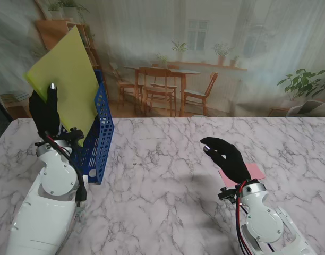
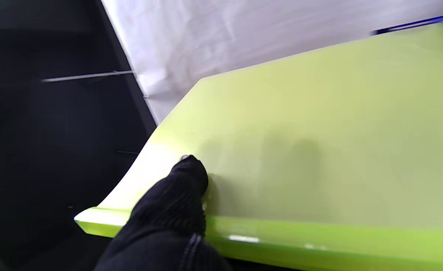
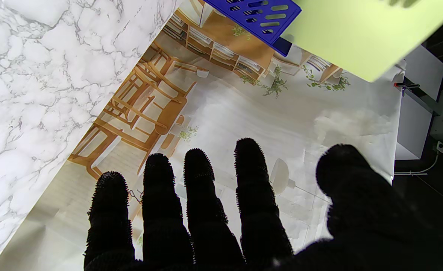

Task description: Open the sliding file folder, put the receipt in and insert it into the document holder

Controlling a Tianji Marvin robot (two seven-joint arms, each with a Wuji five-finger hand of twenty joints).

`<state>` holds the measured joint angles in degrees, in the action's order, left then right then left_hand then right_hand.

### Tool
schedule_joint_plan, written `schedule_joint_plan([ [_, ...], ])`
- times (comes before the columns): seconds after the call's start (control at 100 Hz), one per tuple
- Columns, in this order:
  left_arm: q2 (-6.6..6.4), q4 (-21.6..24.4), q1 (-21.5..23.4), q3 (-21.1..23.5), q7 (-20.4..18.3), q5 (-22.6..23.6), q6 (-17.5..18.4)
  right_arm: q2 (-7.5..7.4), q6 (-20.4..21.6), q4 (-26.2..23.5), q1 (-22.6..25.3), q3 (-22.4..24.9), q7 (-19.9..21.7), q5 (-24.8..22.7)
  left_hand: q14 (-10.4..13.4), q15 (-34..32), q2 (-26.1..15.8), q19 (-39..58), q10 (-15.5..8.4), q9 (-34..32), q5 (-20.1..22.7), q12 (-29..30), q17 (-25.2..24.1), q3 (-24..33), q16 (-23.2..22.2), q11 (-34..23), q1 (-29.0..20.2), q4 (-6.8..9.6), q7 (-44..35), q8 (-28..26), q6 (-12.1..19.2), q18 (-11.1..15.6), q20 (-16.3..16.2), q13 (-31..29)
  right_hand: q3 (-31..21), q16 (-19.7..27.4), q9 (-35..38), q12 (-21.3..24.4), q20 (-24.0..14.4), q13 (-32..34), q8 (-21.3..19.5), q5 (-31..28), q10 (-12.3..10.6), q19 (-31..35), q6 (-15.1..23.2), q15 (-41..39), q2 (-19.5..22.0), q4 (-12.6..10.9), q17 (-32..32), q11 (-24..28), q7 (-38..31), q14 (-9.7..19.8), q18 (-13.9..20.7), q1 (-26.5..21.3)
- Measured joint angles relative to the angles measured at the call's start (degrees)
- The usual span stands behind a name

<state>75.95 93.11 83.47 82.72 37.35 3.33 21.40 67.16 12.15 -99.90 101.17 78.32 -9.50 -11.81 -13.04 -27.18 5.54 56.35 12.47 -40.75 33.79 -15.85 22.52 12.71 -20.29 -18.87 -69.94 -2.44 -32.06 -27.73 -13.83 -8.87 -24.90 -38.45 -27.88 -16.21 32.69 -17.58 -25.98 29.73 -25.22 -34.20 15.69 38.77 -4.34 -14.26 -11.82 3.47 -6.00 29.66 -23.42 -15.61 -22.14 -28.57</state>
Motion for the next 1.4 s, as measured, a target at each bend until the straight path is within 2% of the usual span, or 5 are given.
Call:
schedule_joint_plan([
  [0.45, -3.66, 18.3, 2.3, 1.5, -8.7, 1.1, -0.1, 0.16, 0.4, -0.1, 0.5, 0.5, -1.1, 0.0, 0.6, -1.5, 0.0, 2.7, -1.2, -1.7, 0.0, -0.7, 0.6, 0.0, -0.8, -2.2, 0.0, -0.01, -2.8, -0.9, 0.9, 0.0, -0.6, -1.4, 0.0, 0.0, -1.1, -0.1, 0.0, 0.0, 0.0, 0.2, 0.1, 0.0, 0.0, 0.0, 0.0, 0.0, 0.0, 0.0, 0.0, 0.0, 0.0, 0.0],
  [0.61, -4.13, 20.8, 3.6, -2.0, -10.9, -5.3, -2.5, 0.21, 0.8, 0.0, 0.5, 0.7, -1.7, -1.8, -1.7, -6.6, 0.5, 8.2, 1.1, -4.6, 0.0, -3.7, 3.8, 0.0, -3.2, -5.6, 0.1, -0.01, -6.3, -5.0, 0.9, -2.9, -2.6, -6.0, 0.0, 0.0, -4.4, -0.3, 0.0, 0.0, 0.0, 5.4, -0.5, 0.6, 1.4, 0.0, -0.1, 0.0, 0.0, 0.1, 0.0, 0.0, 0.0, 0.0],
  [0.84, -4.13, 20.0, 4.2, -7.7, -13.3, -11.2, -4.1, 0.15, 0.9, -0.1, 1.2, 2.0, -0.5, -1.6, -2.7, -7.9, 1.2, 9.5, 2.4, -6.0, 0.0, -5.1, 4.8, 0.0, -4.3, -7.3, 0.1, -0.01, -6.9, -6.7, 0.2, -4.3, -2.9, -7.4, 1.9, 0.0, -10.8, 2.6, 0.0, -1.6, 1.5, 18.7, -2.1, 0.6, 2.9, 0.2, -2.5, 0.6, 1.3, -4.5, 4.1, 0.2, 0.0, 5.7],
  [1.19, -3.81, 12.8, 2.3, -16.9, -16.6, -18.2, -7.8, -0.28, -0.2, -0.8, 2.4, 4.0, 3.9, 3.7, -3.3, -7.9, 1.3, 9.5, 3.1, -6.0, 0.0, -5.1, 4.8, 0.1, -4.3, -7.0, 0.1, -0.01, -6.9, -7.2, 0.0, -5.0, -2.9, -7.5, 2.4, 0.1, -18.9, 5.9, -1.2, -6.5, 5.9, 23.6, -2.8, -7.3, 2.9, 5.9, -5.0, 2.7, 3.7, -11.5, 5.1, 2.7, 0.0, 15.0],
  [1.4, -3.28, 11.1, 2.8, -21.3, -18.2, -21.8, -8.1, -0.3, -0.1, 1.2, 1.9, 4.5, 3.6, 2.6, -3.5, -7.9, 1.3, 9.5, 3.5, -5.9, 0.0, -4.6, 4.8, 0.2, -4.2, -6.3, 0.1, -0.02, -6.5, -7.2, -0.4, -5.2, -2.9, -7.5, -4.4, 0.5, -21.7, 8.5, -8.6, -7.1, 11.6, 25.5, -2.6, -14.4, 2.0, 8.9, -12.4, 4.9, 3.7, -15.9, 21.6, 3.4, 0.0, 19.2],
])
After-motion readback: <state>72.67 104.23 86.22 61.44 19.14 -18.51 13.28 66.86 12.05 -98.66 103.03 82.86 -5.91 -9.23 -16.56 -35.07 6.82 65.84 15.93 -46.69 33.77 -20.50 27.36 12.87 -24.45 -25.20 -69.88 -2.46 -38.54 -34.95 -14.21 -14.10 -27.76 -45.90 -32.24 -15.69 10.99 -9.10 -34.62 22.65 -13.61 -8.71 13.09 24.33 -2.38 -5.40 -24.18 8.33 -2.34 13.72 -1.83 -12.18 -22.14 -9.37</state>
